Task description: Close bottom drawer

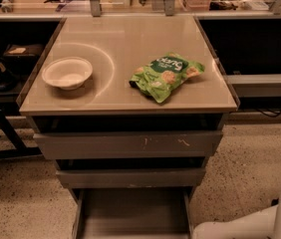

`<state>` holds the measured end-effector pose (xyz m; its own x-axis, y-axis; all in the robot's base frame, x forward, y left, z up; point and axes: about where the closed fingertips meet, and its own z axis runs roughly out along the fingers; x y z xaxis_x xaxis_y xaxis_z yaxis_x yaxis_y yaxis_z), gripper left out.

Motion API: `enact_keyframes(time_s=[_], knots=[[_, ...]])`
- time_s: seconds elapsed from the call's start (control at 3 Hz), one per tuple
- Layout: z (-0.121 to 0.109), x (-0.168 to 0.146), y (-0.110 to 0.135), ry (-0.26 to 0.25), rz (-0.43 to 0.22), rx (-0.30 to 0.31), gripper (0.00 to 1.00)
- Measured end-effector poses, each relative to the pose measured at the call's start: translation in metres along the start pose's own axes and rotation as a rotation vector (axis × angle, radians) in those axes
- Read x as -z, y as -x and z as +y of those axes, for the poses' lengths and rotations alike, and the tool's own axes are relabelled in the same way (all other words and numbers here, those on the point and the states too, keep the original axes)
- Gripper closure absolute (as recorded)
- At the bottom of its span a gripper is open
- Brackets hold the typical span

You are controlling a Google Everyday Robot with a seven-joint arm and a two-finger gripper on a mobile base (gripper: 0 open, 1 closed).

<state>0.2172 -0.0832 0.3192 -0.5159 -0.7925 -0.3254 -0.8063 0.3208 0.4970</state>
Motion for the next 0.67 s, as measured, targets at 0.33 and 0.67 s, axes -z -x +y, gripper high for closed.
enact_keyframes(time_s=[0.33,0.67], knots=[[-0.032,-0.033,-0.010,-0.012,-0.019,-0.027,1.00],[-0.055,-0.077,-0.024,-0.016,-0.052,-0.068,1.00]])
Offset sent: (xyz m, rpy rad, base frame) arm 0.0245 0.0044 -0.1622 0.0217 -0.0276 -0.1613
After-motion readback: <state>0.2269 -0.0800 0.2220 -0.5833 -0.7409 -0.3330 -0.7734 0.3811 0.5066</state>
